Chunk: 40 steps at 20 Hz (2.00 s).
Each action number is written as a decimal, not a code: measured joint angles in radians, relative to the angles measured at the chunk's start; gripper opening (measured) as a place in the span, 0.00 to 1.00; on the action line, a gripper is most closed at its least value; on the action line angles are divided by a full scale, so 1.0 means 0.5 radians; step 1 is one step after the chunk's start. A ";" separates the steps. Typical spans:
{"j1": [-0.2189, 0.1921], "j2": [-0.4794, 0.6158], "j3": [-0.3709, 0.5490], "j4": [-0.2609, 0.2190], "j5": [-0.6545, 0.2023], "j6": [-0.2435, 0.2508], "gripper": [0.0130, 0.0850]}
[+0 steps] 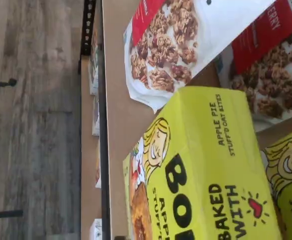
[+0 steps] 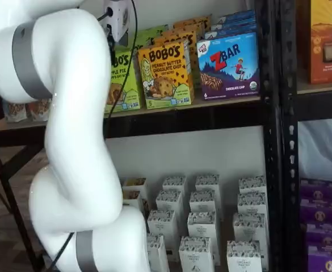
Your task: Pick the green box on the top shelf, the fourth from the left
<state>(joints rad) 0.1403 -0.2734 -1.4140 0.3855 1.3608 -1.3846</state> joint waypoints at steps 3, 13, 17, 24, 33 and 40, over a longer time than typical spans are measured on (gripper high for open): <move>-0.003 0.039 -0.049 -0.012 0.058 -0.002 1.00; -0.007 0.175 -0.216 -0.077 0.243 -0.004 1.00; 0.003 0.167 -0.195 -0.095 0.207 0.000 1.00; 0.030 0.163 -0.176 -0.147 0.171 0.018 1.00; 0.043 0.192 -0.192 -0.170 0.190 0.025 1.00; 0.034 0.197 -0.181 -0.152 0.177 0.013 1.00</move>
<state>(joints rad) 0.1575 -0.1751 -1.5044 0.3097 1.4494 -1.3782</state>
